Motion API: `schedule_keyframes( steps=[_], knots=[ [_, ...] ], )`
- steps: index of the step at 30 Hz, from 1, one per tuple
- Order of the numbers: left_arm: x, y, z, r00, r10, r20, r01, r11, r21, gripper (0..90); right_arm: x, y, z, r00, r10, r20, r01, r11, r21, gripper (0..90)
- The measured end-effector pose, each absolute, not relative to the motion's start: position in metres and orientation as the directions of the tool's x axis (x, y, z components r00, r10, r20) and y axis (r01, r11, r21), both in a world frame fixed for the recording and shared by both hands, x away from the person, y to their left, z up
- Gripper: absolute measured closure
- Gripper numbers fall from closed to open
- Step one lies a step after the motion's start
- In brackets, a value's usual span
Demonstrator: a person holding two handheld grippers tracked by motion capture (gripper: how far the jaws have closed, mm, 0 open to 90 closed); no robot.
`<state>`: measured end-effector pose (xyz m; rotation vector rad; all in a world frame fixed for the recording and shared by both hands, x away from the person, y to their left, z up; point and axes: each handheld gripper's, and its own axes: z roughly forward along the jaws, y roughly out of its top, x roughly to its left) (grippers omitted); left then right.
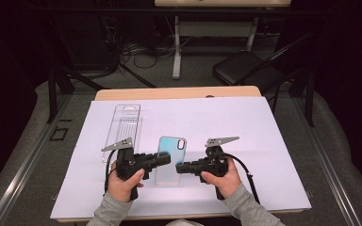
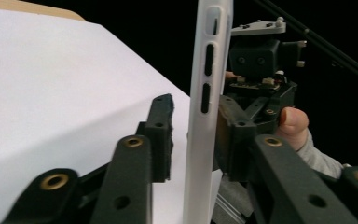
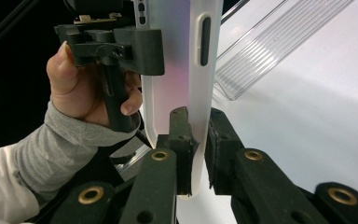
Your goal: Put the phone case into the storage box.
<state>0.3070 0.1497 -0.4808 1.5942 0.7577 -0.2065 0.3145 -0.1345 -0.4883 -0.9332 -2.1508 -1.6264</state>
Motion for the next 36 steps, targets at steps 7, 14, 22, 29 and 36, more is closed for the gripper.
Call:
schedule_keyframes(
  steps=[7,14,22,29,36],
  knots=[
    [0.308,0.150,-0.481,0.761,0.373,-0.531,0.568,0.012,0.823,58.8,0.314,-0.136,-0.488,-0.756,0.342,0.558,0.632,0.159,0.759,82.6],
    [0.305,0.149,-0.479,0.772,0.425,-0.473,0.526,-0.010,0.850,53.5,0.313,-0.136,-0.487,-0.768,0.375,0.520,0.609,0.175,0.774,82.6],
    [0.303,0.149,-0.475,0.782,0.467,-0.414,0.484,-0.036,0.874,50.4,0.313,-0.137,-0.487,-0.779,0.411,0.473,0.584,0.203,0.786,82.6],
    [0.301,0.147,-0.473,0.786,0.498,-0.366,0.454,-0.063,0.889,48.8,0.312,-0.137,-0.487,-0.783,0.438,0.441,0.568,0.215,0.795,82.5],
    [0.299,0.147,-0.470,0.782,0.537,-0.315,0.424,-0.089,0.901,48.7,0.312,-0.138,-0.487,-0.788,0.465,0.402,0.545,0.225,0.808,82.5]
  ],
)
